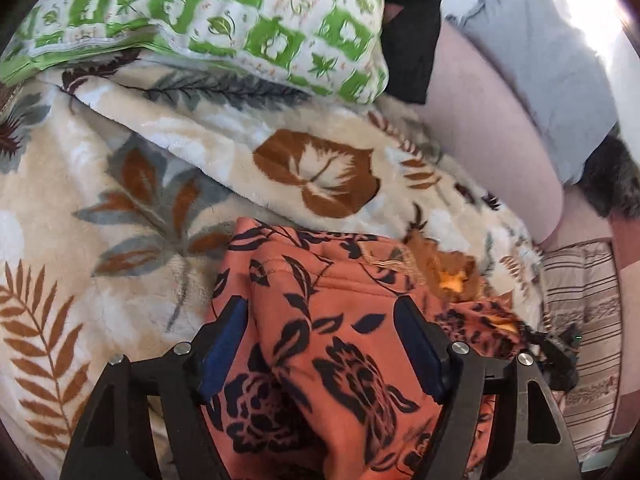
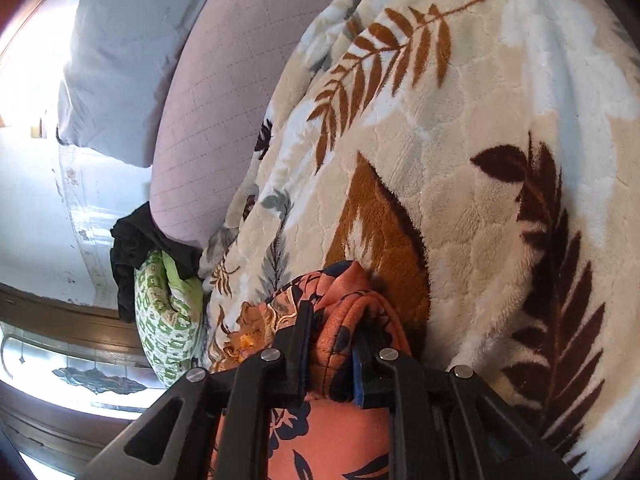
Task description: Fold small clothes
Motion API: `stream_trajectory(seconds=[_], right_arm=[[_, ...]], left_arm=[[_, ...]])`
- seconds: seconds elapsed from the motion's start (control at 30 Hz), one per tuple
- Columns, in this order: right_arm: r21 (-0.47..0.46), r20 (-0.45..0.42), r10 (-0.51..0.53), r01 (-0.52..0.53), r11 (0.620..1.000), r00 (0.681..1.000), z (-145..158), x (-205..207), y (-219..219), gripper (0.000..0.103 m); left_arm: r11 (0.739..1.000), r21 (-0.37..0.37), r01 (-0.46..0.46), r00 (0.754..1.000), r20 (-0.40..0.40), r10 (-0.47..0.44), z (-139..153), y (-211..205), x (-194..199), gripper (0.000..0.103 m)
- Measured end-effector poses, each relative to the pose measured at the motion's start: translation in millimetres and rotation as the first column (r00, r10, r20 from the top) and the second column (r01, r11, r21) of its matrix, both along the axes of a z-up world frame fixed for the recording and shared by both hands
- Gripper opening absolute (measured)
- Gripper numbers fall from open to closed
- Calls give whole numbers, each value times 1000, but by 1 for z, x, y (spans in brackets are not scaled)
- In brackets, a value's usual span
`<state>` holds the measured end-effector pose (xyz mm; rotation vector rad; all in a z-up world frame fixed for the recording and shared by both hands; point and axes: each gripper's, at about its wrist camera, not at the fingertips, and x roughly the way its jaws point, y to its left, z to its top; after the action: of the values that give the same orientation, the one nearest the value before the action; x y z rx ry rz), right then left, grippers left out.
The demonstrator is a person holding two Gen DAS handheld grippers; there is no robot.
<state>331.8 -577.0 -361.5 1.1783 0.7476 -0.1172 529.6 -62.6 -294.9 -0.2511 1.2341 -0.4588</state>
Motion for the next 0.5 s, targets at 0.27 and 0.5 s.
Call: stream_trajectory(seconds=[0.27,0.5], right_arm=[[-212,27,60,-53,976,998,47,9,9,15],[-164,91,-73,87,983,993,59,27,-7,15]], left_arm=[[993,87,85,986,137,-96,31,-17,12,6],[977,167,-131,918,392,56,64,-3,42,5]])
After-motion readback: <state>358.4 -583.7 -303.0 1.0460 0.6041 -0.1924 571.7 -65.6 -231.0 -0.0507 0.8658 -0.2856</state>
